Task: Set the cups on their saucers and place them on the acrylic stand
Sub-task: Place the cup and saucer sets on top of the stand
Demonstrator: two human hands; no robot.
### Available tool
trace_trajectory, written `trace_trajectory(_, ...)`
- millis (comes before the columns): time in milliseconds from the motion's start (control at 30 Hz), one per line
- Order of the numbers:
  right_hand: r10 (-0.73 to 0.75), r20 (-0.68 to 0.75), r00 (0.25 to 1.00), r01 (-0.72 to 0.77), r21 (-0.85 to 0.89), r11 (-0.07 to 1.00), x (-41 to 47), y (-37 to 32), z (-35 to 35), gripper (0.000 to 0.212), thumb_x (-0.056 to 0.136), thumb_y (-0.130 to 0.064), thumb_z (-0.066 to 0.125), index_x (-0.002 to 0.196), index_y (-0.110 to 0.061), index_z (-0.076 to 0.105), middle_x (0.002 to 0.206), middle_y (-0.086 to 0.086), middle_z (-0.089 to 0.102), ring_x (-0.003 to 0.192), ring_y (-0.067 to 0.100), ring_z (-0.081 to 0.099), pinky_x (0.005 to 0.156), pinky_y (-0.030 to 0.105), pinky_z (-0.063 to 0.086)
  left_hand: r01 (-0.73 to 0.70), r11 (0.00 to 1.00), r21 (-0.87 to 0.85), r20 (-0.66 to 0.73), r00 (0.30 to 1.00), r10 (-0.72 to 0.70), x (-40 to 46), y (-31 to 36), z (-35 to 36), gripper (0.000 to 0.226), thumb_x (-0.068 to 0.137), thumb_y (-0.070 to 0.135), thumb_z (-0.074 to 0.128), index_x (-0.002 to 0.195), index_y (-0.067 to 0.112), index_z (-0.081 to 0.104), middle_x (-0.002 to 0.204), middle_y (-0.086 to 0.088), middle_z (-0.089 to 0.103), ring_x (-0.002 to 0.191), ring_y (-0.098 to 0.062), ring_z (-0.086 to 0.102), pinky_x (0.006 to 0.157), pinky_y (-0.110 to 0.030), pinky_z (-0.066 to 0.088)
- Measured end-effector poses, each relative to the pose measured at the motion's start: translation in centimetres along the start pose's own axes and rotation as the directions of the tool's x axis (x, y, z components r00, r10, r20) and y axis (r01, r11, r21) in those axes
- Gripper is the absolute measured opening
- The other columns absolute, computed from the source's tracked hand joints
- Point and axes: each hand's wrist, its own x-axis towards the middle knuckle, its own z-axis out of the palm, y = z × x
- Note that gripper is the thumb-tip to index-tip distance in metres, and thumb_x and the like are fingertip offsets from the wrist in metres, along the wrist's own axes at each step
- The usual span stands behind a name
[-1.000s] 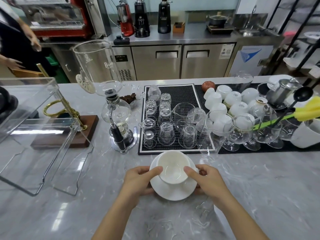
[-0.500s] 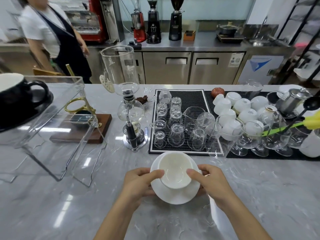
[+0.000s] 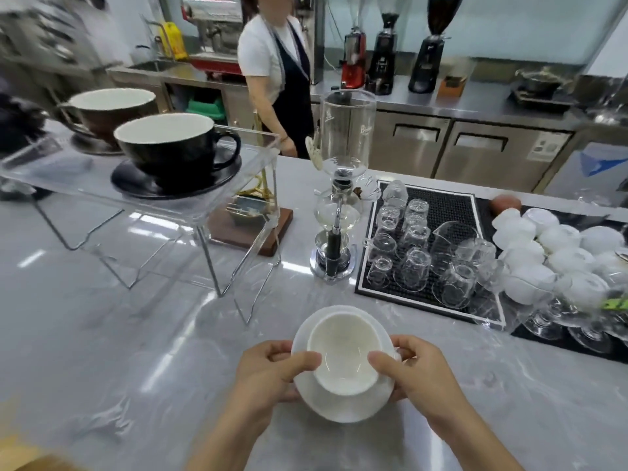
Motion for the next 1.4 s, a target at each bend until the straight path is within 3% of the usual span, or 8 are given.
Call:
trace_trajectory(233,0.001,0.133,0.991,0.006,-0.051,0.999,-1.2,-0.7,4.1,0.04,0.061,-0.031,0.085,0.095,-0.015,0.071,0.079,0.008,0.064,0.065,0.023,0.063,0.058,0.036,0.053,0.005,1.0,-0.017,-0.094,0.996,-0.006,-2.6,-0.8,-4.8,0.065,0.039,0.022,0.089,0.098,0.002,0.069,0.084,-0.016,0.076,0.059,-0.019,0.075,0.05,-0.032,0.058)
trace_trajectory(500,0.001,0.3,0.954,0.034,-0.11,0.993,-2.6,-1.4,10.7,0.051,0.06,-0.038,0.081,0.103,-0.014,0.068,0.09,0.014,0.068,0.071,0.021,0.067,0.06,0.035,0.056,-0.015,0.998,-0.067,-0.247,0.969,-0.002,-5.3,-1.7,-11.6,0.069,0.03,0.028,0.089,0.093,0.004,0.073,0.077,-0.011,0.079,0.066,-0.024,0.077,0.052,-0.035,0.06)
trace_trajectory(633,-0.017,0.349,0.937,0.059,-0.111,0.992,-3.0,-2.2,14.2,0.039,0.071,-0.028,0.086,0.102,-0.012,0.069,0.098,0.024,0.069,0.071,0.023,0.069,0.06,0.041,0.06,-0.047,0.995,-0.084,-0.297,0.955,0.02,-6.4,-1.1,-15.1,0.054,0.042,0.019,0.089,0.092,0.004,0.075,0.073,-0.009,0.079,0.063,-0.019,0.077,0.049,-0.033,0.06)
trace_trajectory(800,-0.051,0.376,0.925,0.087,-0.078,0.993,-3.5,-4.2,18.7,0.036,0.073,-0.027,0.086,0.101,-0.013,0.069,0.088,0.013,0.066,0.066,0.015,0.068,0.057,0.041,0.063,-0.103,0.991,-0.086,-0.371,0.926,0.064,-7.2,0.1,-19.3,0.031,0.061,0.011,0.092,0.089,0.009,0.079,0.08,-0.008,0.081,0.073,-0.021,0.078,0.057,-0.038,0.064)
trace_trajectory(900,-0.083,0.378,0.922,0.107,-0.042,0.993,-4.2,-5.6,21.4,0.032,0.076,-0.025,0.086,0.1,-0.012,0.068,0.081,0.004,0.063,0.059,0.007,0.067,0.057,0.041,0.063,-0.154,0.984,-0.091,-0.387,0.916,0.107,-7.2,1.2,-22.0,0.027,0.065,0.012,0.09,0.09,0.01,0.08,0.083,-0.008,0.081,0.074,-0.021,0.079,0.054,-0.033,0.063)
trace_trajectory(1167,-0.179,0.254,0.951,0.161,0.089,0.983,-4.9,-10.4,27.9,0.027,0.079,-0.027,0.082,0.098,-0.017,0.064,0.078,-0.001,0.067,0.073,0.019,0.071,0.068,0.053,0.063,-0.298,0.951,-0.077,-0.402,0.882,0.244,-4.5,6.4,-27.4,0.023,0.07,0.009,0.086,0.092,0.009,0.079,0.076,-0.003,0.081,0.061,-0.01,0.075,0.046,-0.022,0.057)
trace_trajectory(1267,-0.212,0.183,0.96,0.193,0.115,0.975,-4.4,-12.0,29.3,0.021,0.081,-0.029,0.08,0.092,-0.02,0.065,0.066,-0.01,0.068,0.066,0.012,0.071,0.067,0.047,0.064,-0.346,0.935,-0.076,-0.397,0.871,0.29,-2.8,8.5,-28.0,0.023,0.071,0.009,0.087,0.092,0.009,0.079,0.074,-0.001,0.08,0.059,-0.007,0.074,0.045,-0.02,0.056)
trace_trajectory(1400,-0.247,0.074,0.966,0.238,0.117,0.964,-3.4,-14.0,30.7,0.016,0.085,-0.033,0.075,0.088,-0.018,0.068,0.083,0.005,0.073,0.085,0.029,0.074,0.075,0.051,0.062,-0.393,0.916,-0.078,-0.367,0.866,0.34,-0.2,11.1,-28.1,0.015,0.071,0.01,0.087,0.083,0.013,0.079,0.067,0.002,0.078,0.054,-0.005,0.07,0.043,-0.018,0.054)
